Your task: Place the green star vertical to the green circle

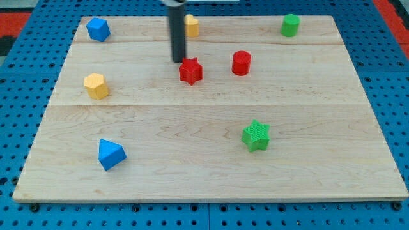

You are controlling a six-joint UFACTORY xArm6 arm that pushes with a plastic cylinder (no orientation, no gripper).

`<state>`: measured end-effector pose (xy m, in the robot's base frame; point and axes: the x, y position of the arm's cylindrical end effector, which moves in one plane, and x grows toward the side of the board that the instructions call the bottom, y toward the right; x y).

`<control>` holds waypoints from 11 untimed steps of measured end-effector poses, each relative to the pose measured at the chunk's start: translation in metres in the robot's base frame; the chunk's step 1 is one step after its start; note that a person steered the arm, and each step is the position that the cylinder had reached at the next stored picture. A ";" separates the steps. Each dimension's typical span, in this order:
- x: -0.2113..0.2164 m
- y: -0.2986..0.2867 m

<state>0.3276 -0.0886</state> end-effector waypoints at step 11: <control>0.119 0.251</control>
